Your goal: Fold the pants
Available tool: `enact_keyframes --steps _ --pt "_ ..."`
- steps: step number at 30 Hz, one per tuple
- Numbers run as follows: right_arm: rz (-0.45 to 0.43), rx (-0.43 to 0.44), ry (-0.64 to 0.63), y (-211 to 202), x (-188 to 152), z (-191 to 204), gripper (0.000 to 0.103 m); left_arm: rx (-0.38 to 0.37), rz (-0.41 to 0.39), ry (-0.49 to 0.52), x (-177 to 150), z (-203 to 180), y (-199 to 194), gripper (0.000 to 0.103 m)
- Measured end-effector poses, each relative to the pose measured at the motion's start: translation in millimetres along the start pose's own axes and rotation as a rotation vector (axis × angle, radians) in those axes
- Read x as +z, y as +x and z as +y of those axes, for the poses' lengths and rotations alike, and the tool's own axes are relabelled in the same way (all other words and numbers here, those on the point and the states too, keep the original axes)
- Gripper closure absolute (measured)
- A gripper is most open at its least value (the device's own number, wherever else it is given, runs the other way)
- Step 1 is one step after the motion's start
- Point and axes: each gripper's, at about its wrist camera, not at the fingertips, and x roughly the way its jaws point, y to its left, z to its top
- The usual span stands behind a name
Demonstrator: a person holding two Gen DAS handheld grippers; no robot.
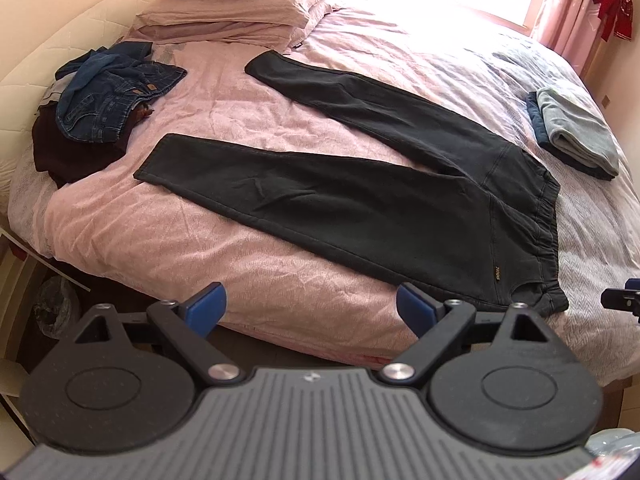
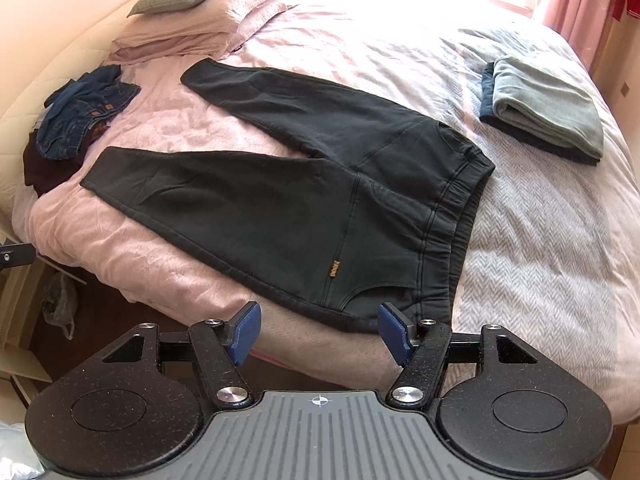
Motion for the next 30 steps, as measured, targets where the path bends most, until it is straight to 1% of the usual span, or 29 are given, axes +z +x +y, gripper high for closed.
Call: enact_keyframes --steps 3,7,10,15,21,26,28,30 --pt "-0.001 0.021 -0.016 2.2 2.1 -6.3 0.041 0.009 -0.012 -0.020 -1.9 -2.5 -2.1 0.012" --pt "0.002 0.024 -0.015 7.7 6.7 -13.9 0.041 0.011 -0.016 -0.049 -1.2 -2.3 -0.8 0.010" --pt "0.000 0.033 -0.008 10.6 13.3 -19.1 0.041 0.016 -0.020 -0.045 5.7 -2.6 2.2 0.008" --pt "-0.001 0.014 0.023 19.8 24.3 -24.5 0.041 0.025 -0.036 -0.017 27.5 -5.8 16.8 0.006" --pt "0.012 -0.032 0.114 40.6 49.3 -32.3 0.041 -0.052 -0.033 0.018 74.6 2.7 54.8 0.006" --pt "0.018 -0.099 0.229 63.1 78.2 -35.2 0.041 -0.131 -0.013 0.108 132.2 8.7 103.5 0.006" --pt "0.023 -0.112 0.283 72.0 89.3 -34.2 0.041 -0.163 -0.013 0.148 155.3 11.9 120.0 0.006" --pt "0.024 -0.139 0.331 80.0 98.0 -31.7 0.041 -0.184 0.000 0.191 178.8 15.1 138.3 0.006"
